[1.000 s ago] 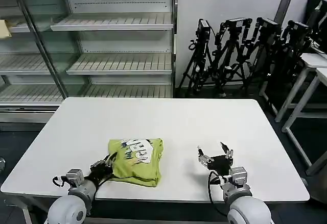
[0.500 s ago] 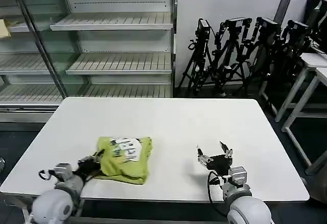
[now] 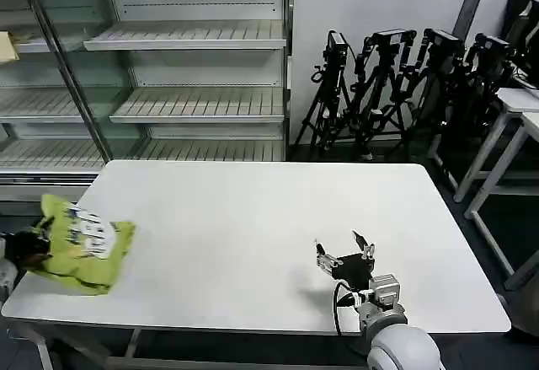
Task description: Fold and organize the clothes.
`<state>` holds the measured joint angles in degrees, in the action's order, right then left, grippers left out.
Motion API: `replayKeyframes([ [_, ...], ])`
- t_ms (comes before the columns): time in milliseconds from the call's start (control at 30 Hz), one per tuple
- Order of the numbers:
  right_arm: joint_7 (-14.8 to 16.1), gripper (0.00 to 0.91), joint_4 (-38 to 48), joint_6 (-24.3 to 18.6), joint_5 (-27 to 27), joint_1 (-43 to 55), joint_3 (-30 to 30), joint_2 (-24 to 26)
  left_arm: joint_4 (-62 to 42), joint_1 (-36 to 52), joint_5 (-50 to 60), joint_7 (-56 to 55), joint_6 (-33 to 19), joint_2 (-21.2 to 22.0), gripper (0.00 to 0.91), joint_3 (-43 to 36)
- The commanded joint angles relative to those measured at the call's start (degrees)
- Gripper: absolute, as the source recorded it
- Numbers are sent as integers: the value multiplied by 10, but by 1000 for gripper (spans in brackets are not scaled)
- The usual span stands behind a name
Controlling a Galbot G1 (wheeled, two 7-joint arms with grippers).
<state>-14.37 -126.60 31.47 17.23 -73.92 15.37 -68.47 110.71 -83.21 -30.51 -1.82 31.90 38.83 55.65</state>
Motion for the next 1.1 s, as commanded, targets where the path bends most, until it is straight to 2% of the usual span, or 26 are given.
replayKeyframes([
  [33,0,907,-10,1,-4,-15,5,4,219,-23,141,-73,11,92,10,-203],
  [167,1,907,-12,0,-6,-27,14,7,245,5,135,-133,9,153,10,-400],
  [267,1,907,-11,0,-8,-30,18,6,255,28,108,-156,-3,189,10,-485],
  [333,1,907,-9,0,-9,-30,18,4,256,39,100,-158,-3,204,10,-514],
  [467,1,907,-6,0,-12,-27,20,2,231,77,98,-172,-3,242,10,-549],
  [767,3,907,-11,-1,-7,-16,54,15,142,173,122,-181,-10,283,10,-576],
  [933,6,907,-23,1,3,-2,104,25,92,212,131,-182,-13,308,10,-592],
  [1100,6,907,-26,6,22,21,138,34,86,242,77,-206,10,318,10,-603],
])
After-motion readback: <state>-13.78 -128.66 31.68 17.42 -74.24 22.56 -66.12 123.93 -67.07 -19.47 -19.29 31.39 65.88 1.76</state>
